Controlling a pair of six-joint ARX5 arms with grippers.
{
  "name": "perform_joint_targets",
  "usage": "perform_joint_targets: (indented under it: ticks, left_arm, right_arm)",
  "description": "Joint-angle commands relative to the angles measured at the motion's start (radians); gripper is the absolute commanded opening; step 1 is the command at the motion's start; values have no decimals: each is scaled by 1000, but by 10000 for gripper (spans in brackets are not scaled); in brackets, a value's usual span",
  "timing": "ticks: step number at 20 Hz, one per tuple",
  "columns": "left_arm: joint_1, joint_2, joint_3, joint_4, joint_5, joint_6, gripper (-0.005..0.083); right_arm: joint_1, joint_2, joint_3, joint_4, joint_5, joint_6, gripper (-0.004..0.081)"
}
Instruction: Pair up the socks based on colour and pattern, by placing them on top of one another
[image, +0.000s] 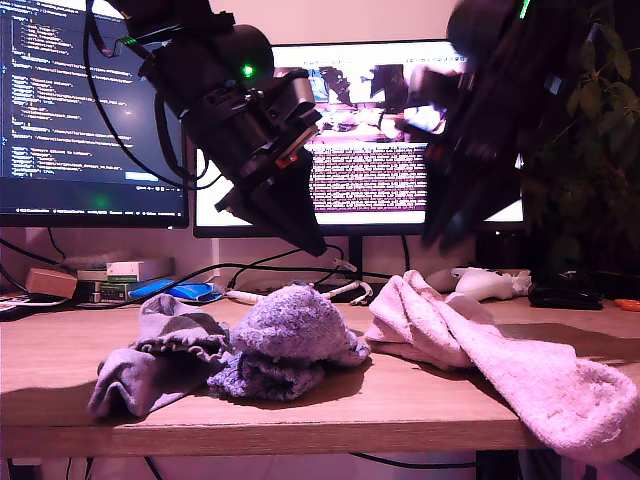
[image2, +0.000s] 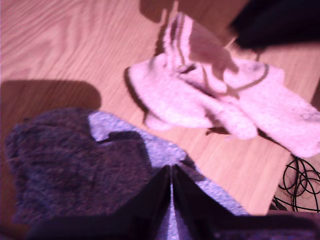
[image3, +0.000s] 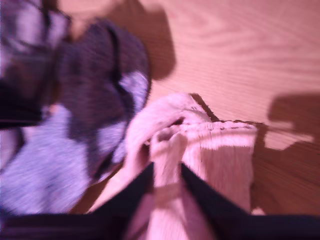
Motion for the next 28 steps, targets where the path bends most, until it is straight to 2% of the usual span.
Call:
perform_joint_targets:
  ticks: [1,8,13,21,22,23,26,28]
  left_arm:
    - [-5,17,-7,5,3,-4,-19]
    - [-3,17,-7,8,3,-3,-19]
    - [-3,17,-7,-3,3,-5,-19]
    - [-3,17,-7,-4,3,-28,-19]
    - [-3,17,-7,-4,3,-28,-19]
    - [-3,17,-7,-4,3,-28,-19]
    - [-3,17,-7,-3,3,-29,-18]
    - [-3,17,-7,1,3,-30,-10]
  right_arm:
    - [12,18,-21,16,-10,11,190]
    - [48,53,-20,60,-23,14,209]
    - [50,56,-20,39,62,13,264]
    - [60,96,-20,28,62,18,262]
    - [63,104,-20,29,63,21,250]
    - [63,108,-20,30,63,21,204]
    - [63,108,-18,31,69,31,-5]
    - [63,106,-2,16,91,40,-13]
